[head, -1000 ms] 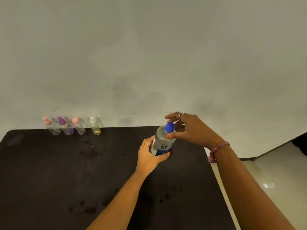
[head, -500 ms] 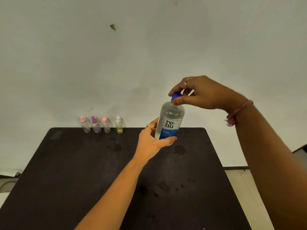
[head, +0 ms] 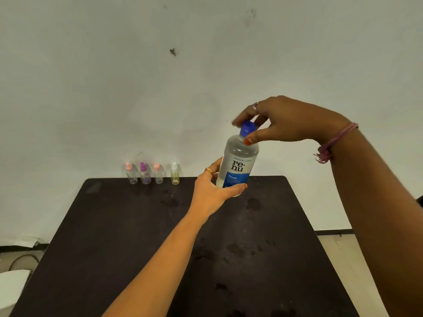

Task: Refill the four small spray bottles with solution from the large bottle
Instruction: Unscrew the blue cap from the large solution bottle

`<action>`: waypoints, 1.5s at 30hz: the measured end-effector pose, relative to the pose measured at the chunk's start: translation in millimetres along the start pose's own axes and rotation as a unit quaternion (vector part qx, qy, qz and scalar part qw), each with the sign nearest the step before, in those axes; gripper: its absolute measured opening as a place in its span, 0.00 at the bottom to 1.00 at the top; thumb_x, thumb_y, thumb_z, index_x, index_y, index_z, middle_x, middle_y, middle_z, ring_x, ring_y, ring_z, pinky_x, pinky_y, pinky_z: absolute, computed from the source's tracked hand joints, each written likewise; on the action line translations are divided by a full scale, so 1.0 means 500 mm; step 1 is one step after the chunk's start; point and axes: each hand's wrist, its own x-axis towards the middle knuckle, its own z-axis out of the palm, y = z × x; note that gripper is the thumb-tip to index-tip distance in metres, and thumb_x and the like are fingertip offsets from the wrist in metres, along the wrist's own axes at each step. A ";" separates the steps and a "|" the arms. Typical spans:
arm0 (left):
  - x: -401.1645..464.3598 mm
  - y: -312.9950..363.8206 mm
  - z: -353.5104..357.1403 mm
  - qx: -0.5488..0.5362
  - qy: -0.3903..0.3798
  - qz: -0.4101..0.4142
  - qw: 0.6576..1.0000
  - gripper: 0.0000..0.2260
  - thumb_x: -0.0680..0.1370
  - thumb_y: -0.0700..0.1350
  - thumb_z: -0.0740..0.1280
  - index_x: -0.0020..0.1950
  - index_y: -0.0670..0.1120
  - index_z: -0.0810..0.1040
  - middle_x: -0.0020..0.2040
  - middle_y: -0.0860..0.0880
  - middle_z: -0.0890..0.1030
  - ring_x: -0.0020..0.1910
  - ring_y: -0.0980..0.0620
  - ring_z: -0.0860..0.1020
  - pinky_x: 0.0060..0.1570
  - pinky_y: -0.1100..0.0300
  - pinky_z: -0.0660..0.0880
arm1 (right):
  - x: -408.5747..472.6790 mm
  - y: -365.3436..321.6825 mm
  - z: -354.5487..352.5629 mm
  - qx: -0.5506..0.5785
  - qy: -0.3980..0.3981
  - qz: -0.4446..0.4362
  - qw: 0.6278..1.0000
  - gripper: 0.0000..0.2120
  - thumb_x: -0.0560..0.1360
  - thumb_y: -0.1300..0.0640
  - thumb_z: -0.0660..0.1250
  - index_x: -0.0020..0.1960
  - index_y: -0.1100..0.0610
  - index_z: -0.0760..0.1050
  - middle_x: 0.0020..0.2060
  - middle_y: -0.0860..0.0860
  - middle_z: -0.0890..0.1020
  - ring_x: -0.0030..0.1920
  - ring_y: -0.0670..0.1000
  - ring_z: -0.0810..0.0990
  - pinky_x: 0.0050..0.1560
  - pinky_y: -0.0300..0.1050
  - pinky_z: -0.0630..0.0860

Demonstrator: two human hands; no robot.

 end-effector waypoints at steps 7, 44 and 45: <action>-0.016 0.011 -0.005 -0.006 0.004 -0.006 1.000 0.33 0.68 0.45 0.78 0.70 0.53 0.68 0.62 0.56 0.75 0.54 0.56 0.75 0.40 0.72 0.74 | -0.012 -0.028 0.015 -0.008 0.048 0.055 0.997 0.20 0.70 0.42 0.69 0.56 0.53 0.76 0.50 0.49 0.79 0.36 0.46 0.79 0.36 0.34 0.73; -0.035 -0.022 0.080 0.003 -0.006 -0.036 0.999 0.35 0.67 0.43 0.78 0.70 0.52 0.68 0.64 0.52 0.76 0.60 0.51 0.76 0.59 0.53 0.76 | -0.085 0.034 0.016 -0.054 0.043 0.060 0.996 0.16 0.73 0.48 0.70 0.57 0.54 0.78 0.47 0.48 0.78 0.36 0.40 0.73 0.37 0.29 0.65; -0.036 -0.026 0.083 0.004 -0.006 -0.040 0.999 0.35 0.67 0.43 0.78 0.71 0.52 0.68 0.65 0.52 0.76 0.61 0.51 0.76 0.59 0.53 0.75 | -0.090 0.039 0.013 -0.049 0.051 0.053 0.996 0.15 0.73 0.49 0.71 0.58 0.53 0.79 0.47 0.48 0.77 0.37 0.40 0.72 0.38 0.28 0.64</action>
